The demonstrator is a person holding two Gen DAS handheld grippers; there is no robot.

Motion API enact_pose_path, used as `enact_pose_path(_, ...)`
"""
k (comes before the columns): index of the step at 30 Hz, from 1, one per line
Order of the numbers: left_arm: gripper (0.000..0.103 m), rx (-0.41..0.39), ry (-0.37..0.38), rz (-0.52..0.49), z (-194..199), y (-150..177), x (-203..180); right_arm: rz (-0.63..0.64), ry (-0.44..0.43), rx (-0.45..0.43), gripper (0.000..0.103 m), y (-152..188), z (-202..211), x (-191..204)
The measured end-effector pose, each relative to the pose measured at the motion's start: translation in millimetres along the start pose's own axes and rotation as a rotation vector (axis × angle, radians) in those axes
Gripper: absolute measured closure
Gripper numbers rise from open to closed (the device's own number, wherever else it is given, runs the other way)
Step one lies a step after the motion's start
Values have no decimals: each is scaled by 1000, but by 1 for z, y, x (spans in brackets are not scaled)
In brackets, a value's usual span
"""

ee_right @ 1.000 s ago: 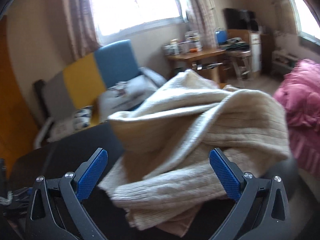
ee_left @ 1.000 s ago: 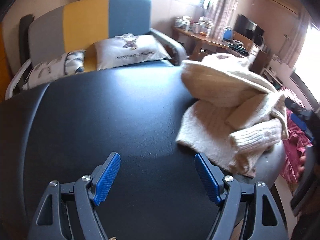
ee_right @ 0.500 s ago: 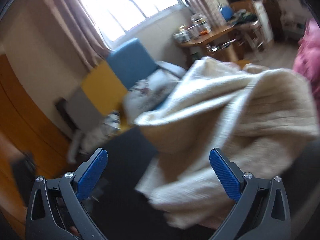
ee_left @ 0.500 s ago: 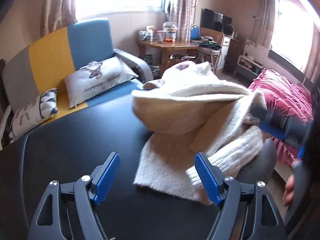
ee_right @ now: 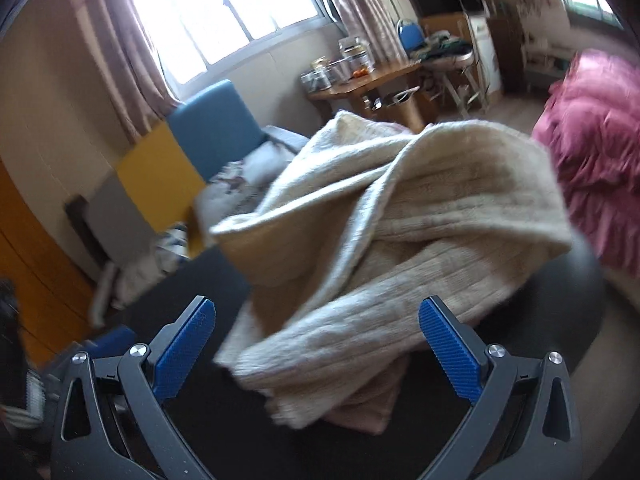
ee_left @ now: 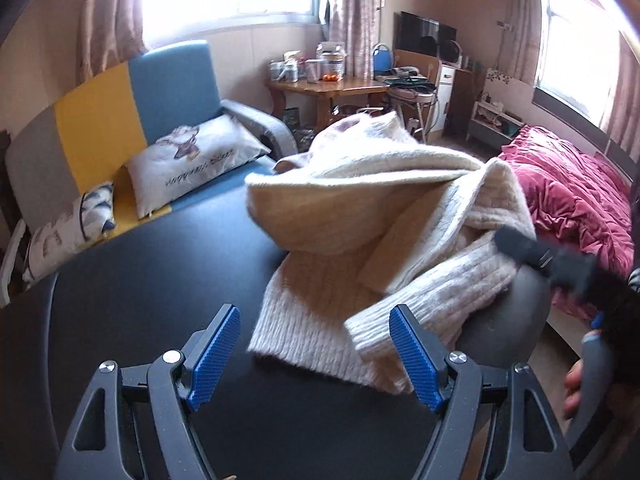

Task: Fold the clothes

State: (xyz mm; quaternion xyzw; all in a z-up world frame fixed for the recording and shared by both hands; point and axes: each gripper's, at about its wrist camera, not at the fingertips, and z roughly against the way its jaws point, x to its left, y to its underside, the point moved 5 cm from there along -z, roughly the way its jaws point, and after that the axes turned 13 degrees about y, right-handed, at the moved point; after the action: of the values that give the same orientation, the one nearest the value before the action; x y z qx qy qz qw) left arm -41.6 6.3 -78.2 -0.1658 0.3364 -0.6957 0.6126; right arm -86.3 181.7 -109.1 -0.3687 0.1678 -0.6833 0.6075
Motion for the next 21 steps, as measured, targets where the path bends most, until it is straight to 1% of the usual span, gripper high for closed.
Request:
enact_pose_path(2,25,12,-9,37,-1,11,13,27,-20,-12,0,-2,5,4)
enact_pose_path(6,25,24,-35,125,-1,38,44,62,-18,-21,0,-7,8,16)
enact_pose_path(9,25,27,-66,184,2,59,68,198,97,-104,0,-7,12,30)
enact_pose_path(13,25,23,-101,252,9,74,95,215,182,-109,0,-3,5,32)
enact_pose_path(16,25,10,-122,270,16,77,106,151,249,-67,0,-5,-3,21)
enact_pose_path(21,25,2,-123,281,22,75,109,181,305,-120,0,-6,5,20)
